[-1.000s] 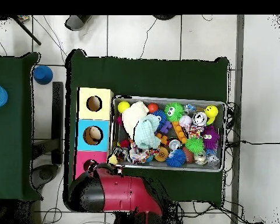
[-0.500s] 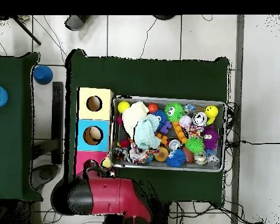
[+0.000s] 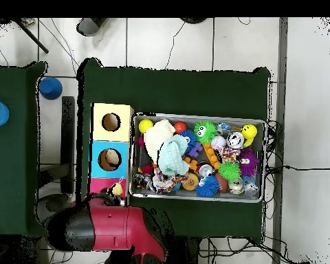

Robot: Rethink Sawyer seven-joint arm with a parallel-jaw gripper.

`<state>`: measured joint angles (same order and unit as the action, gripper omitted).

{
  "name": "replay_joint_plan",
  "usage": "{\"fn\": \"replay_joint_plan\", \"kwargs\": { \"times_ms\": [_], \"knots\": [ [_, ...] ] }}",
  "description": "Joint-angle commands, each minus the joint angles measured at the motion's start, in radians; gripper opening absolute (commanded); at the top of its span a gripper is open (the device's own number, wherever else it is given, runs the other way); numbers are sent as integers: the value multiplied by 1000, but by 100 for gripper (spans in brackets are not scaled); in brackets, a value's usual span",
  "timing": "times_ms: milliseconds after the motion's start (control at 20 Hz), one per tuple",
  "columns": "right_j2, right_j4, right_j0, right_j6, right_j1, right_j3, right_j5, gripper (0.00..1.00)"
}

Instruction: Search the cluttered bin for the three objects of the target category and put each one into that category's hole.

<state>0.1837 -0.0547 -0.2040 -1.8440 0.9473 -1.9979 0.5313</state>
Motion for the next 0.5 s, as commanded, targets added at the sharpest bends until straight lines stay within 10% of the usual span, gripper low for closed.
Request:
{"fn": "replay_joint_plan", "kwargs": {
  "times_ms": [50, 500],
  "knots": [
    [20, -63, -13, -297, -76, 58, 32, 0],
    [27, -94, -39, -290, -144, 35, -65, 0]
  ]
}}
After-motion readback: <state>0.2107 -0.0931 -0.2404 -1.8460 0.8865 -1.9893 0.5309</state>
